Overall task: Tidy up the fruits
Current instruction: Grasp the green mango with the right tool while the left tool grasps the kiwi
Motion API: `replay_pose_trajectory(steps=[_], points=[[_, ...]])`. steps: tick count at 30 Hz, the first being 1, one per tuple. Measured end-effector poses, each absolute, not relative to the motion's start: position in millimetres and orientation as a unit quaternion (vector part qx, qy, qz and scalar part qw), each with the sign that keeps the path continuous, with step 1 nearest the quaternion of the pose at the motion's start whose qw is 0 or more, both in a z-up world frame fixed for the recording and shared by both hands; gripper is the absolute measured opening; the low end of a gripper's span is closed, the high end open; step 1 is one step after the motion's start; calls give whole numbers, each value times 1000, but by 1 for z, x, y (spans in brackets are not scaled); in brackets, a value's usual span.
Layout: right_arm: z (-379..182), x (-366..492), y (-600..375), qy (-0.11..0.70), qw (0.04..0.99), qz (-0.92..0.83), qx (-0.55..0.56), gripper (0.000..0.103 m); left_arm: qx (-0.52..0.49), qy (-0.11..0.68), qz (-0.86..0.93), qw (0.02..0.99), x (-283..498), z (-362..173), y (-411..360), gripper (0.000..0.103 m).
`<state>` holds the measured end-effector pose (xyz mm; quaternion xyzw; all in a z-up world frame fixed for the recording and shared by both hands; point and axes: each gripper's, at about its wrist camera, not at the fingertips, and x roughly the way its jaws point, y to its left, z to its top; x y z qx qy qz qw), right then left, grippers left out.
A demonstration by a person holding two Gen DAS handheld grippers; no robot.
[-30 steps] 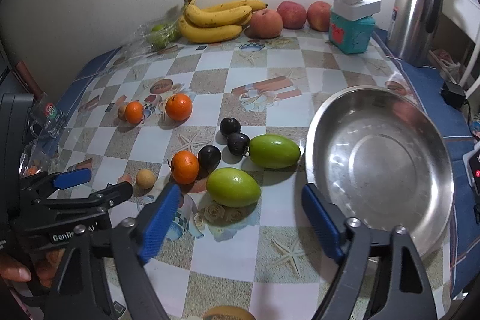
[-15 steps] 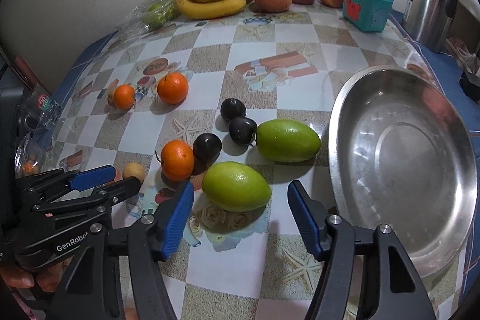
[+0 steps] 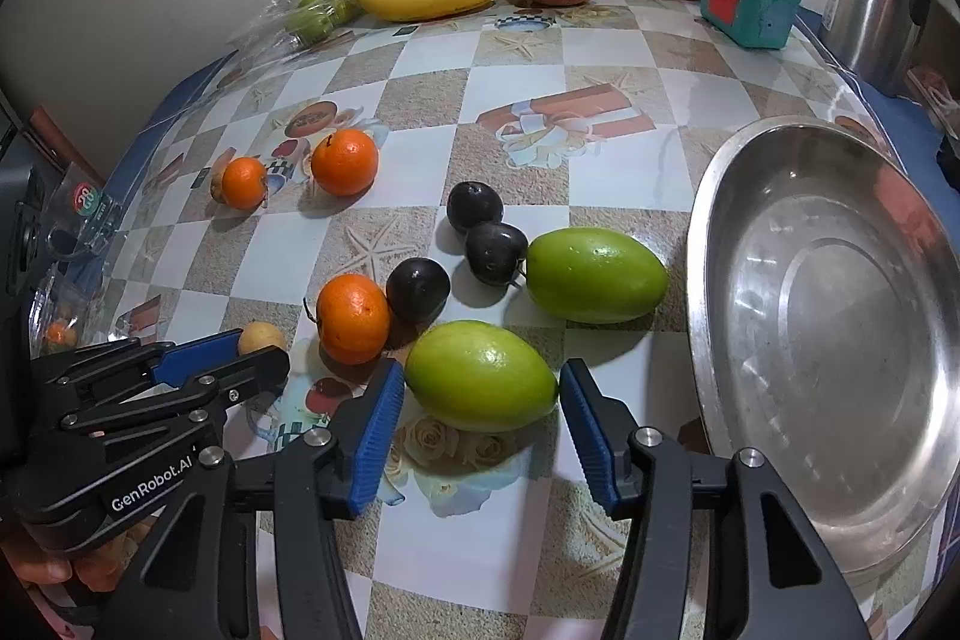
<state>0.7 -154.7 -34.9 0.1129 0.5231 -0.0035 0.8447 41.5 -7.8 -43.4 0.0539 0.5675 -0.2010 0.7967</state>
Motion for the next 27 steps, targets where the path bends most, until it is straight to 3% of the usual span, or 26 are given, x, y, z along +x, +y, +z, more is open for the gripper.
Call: replay_pose_trajectory(steps=[12,14,16,18,23,27], points=[[-32,-3,-157,520,846,-2,121,53,53,560,-196,803,38,-33,-5,28],[-28,-5,-157,516,848,-2,123,47,53,559,-194,805,37,-30,-4,28],[-24,-7,-157,510,852,-2,123,34,54,558,-192,805,35,-28,-5,28],[-20,-8,-156,506,855,-3,118,30,54,559,-190,806,34,-26,-4,28],[-20,-9,-157,506,854,-2,119,30,53,561,-181,806,33,-25,-1,28],[-23,-8,-156,511,852,-1,115,47,49,564,-179,805,34,-28,0,28]])
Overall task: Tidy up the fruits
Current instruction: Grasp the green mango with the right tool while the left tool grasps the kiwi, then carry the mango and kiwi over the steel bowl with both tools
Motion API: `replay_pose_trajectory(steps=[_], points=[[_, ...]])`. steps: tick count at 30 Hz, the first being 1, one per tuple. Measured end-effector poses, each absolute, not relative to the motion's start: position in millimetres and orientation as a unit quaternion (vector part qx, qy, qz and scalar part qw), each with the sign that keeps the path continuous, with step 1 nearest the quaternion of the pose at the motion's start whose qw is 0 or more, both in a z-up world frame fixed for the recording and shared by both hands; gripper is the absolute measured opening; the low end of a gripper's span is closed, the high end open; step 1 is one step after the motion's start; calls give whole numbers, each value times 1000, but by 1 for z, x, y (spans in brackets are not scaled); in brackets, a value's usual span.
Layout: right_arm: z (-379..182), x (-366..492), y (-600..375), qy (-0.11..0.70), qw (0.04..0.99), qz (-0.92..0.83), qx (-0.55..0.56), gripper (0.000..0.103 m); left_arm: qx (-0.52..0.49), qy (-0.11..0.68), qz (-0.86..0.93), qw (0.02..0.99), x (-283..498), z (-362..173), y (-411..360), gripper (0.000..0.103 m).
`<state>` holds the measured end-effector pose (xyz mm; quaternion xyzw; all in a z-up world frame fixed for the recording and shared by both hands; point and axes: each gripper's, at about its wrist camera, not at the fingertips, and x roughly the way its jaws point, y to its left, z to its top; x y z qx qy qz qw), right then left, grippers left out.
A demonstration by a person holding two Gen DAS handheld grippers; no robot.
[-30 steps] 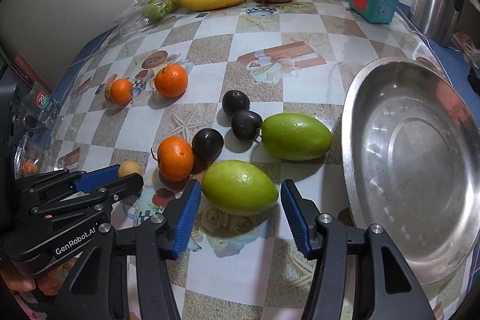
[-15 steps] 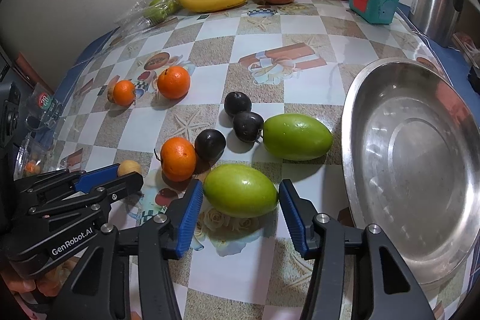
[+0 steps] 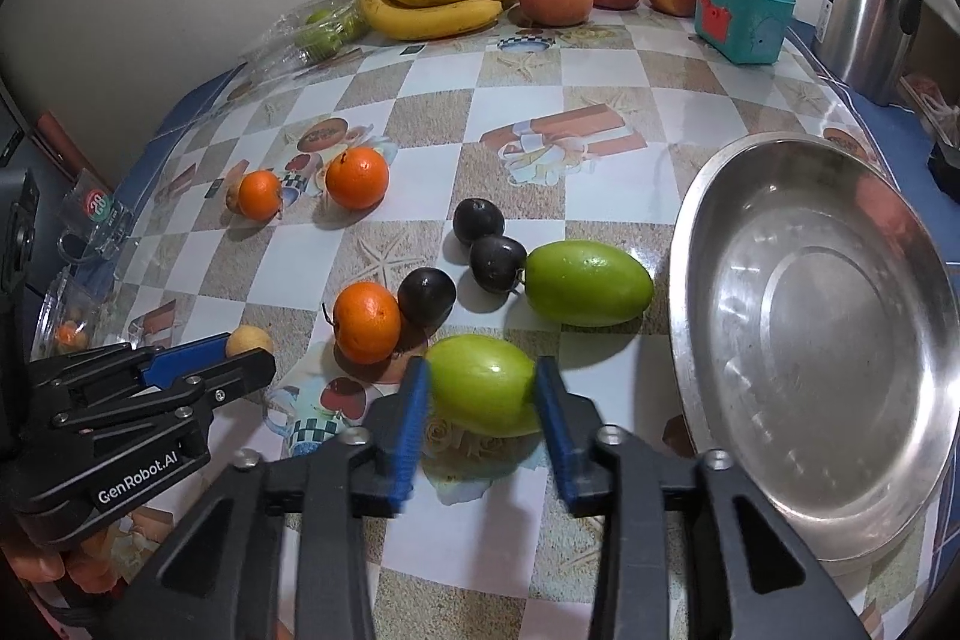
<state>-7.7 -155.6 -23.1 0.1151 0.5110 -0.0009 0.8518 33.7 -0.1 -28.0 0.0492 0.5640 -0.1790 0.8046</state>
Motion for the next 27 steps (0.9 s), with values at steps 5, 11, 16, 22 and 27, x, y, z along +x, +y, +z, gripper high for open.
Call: replay_pose_trajectory(steps=[5,11,16,22,27], points=[[-27,-5,-151,515,852,-6,98,52,41,570,-179,801,37,-34,4,28],[-36,2,-154,525,846,-18,91,52,33,574,-181,798,38,-39,7,28],[-44,5,-151,533,841,-17,89,52,29,576,-183,796,39,-41,8,28],[-44,8,-151,530,843,-15,90,51,29,576,-183,796,39,-41,9,28],[-44,7,-149,532,842,-11,87,50,32,577,-179,796,39,-40,9,28]])
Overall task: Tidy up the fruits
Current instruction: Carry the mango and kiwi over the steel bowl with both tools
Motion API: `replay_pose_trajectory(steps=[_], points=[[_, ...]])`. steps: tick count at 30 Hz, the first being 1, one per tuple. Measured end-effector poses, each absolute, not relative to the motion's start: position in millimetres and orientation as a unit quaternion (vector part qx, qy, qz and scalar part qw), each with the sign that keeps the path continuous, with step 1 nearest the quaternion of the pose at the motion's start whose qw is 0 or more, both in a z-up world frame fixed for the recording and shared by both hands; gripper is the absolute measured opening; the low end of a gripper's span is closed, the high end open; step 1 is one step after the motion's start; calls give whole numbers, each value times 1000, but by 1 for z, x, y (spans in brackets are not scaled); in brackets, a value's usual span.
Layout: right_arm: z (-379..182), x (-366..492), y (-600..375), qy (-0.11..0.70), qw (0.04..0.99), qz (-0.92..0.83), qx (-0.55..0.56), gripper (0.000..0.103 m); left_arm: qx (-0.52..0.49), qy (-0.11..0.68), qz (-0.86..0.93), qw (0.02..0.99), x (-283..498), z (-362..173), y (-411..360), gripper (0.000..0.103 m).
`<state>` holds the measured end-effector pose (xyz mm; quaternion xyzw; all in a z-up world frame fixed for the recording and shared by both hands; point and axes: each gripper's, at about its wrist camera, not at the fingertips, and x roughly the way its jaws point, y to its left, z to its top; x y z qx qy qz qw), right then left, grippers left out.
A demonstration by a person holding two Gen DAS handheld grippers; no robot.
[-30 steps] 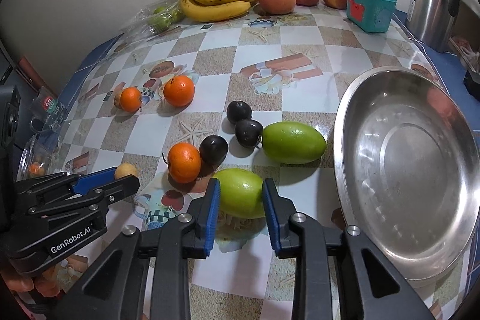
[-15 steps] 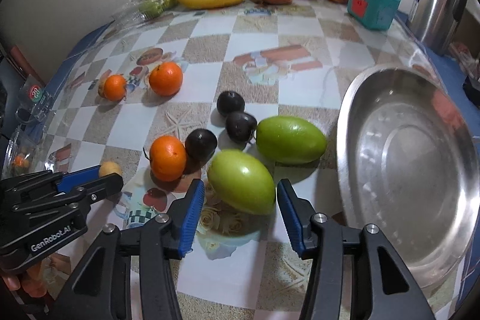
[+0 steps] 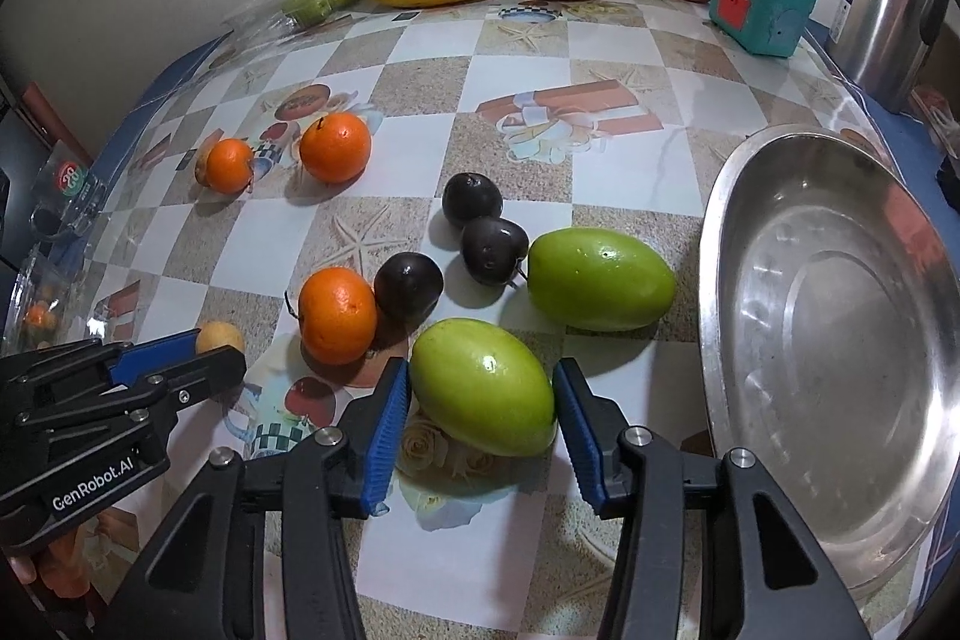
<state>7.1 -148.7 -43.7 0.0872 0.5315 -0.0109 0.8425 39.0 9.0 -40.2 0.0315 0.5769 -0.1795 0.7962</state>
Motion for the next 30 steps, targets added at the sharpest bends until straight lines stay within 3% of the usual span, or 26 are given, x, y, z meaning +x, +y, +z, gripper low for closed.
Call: replay_pose_trajectory(steps=[16,30], points=[[-9,-7,-159,496,861,-7,115,50,47,563,-170,807,35,-7,0,28],[25,-24,-198,457,877,-35,143,50,71,537,-195,818,31,38,-56,28]])
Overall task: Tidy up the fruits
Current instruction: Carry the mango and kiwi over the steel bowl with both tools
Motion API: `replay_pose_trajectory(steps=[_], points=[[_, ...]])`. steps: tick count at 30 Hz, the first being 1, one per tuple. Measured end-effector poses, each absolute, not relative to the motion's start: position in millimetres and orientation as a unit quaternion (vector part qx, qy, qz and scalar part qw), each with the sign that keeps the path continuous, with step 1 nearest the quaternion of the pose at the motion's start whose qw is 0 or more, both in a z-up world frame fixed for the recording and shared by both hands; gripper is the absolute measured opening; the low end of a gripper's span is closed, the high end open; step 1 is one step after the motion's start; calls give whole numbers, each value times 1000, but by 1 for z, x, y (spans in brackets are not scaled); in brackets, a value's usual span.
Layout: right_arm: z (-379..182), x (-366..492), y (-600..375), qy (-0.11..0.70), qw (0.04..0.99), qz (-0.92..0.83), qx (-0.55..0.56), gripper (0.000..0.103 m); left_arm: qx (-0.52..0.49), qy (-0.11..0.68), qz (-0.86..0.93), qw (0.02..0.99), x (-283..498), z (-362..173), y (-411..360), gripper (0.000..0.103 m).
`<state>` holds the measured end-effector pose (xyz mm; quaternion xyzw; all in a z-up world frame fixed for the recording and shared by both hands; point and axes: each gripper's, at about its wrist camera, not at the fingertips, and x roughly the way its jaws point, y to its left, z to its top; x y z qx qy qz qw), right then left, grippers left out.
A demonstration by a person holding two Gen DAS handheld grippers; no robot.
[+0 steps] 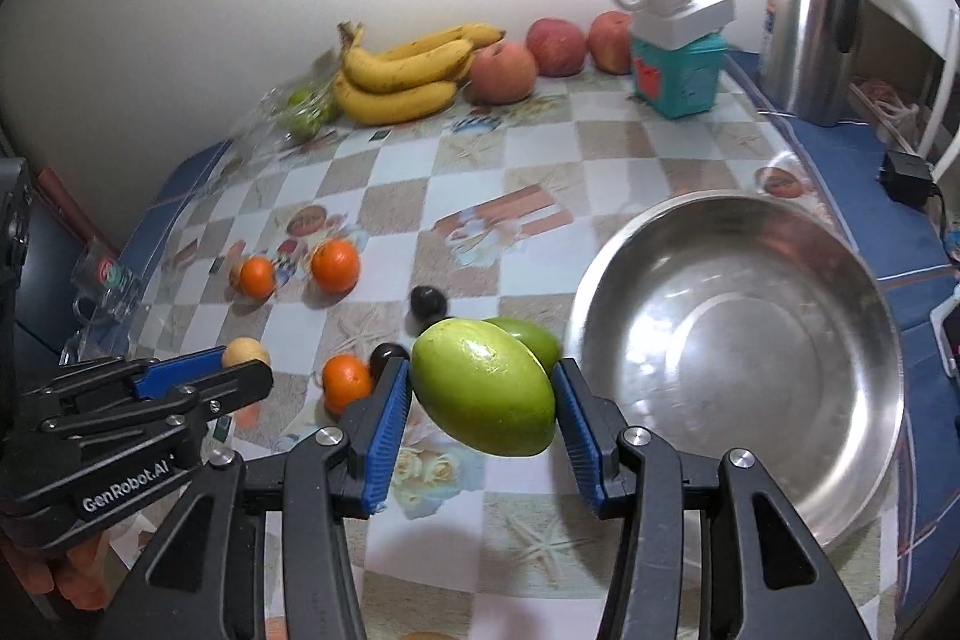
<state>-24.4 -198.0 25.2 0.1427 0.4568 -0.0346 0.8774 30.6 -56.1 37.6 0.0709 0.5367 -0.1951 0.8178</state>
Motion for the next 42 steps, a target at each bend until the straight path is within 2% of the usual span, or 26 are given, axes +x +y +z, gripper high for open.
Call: replay_pose_trajectory(steps=[12,20,32,42], points=[[31,-39,-258,445,873,-95,178,50,77,512,-234,823,36,68,-125,28],[30,-50,-301,441,864,-142,197,50,68,511,-252,819,41,70,-168,28],[16,-68,-350,450,846,-196,209,50,85,504,-295,807,35,44,-216,28],[-10,-66,-359,480,828,-209,204,50,111,533,-319,776,24,6,-241,28]])
